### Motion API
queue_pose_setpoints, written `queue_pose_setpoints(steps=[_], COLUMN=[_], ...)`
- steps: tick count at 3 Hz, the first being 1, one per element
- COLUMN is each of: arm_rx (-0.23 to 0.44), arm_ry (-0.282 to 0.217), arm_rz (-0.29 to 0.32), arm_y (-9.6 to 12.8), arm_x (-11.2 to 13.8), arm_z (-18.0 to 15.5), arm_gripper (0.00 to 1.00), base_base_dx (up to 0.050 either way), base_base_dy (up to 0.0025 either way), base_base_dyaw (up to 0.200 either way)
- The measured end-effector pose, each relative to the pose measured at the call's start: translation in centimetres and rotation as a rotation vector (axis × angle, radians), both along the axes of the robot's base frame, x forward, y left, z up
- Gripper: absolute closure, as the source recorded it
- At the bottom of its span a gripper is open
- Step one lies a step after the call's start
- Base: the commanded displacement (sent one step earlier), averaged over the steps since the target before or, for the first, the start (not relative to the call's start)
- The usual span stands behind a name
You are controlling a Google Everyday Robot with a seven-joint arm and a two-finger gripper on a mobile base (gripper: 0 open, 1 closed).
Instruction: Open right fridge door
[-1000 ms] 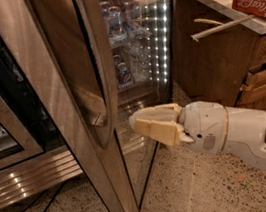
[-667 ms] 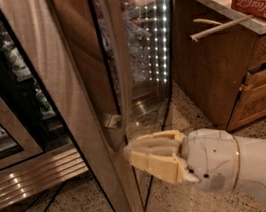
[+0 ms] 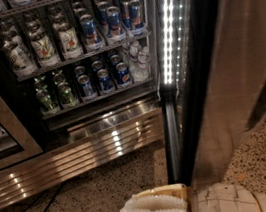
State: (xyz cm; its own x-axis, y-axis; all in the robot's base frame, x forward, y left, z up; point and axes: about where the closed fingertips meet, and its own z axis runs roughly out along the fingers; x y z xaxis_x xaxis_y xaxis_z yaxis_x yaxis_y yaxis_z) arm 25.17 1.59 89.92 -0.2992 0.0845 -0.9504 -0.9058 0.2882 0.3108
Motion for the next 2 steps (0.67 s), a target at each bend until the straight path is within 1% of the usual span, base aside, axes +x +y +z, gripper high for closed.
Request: queue_pose_setpoints(steps=[1, 2], arm_rx=[0.000, 0.000], arm_ry=[0.000, 0.000], arm_rz=[0.000, 0.000], arm_y=[0.00, 0.00], arm_x=[0.00, 0.00], arm_z=[0.00, 0.00], arm_gripper=[1.00, 1.00], base_base_dx=[-0.050, 0.000], base_base_dy=[0.00000, 0.00000], base_base_dyaw=[0.000, 0.000])
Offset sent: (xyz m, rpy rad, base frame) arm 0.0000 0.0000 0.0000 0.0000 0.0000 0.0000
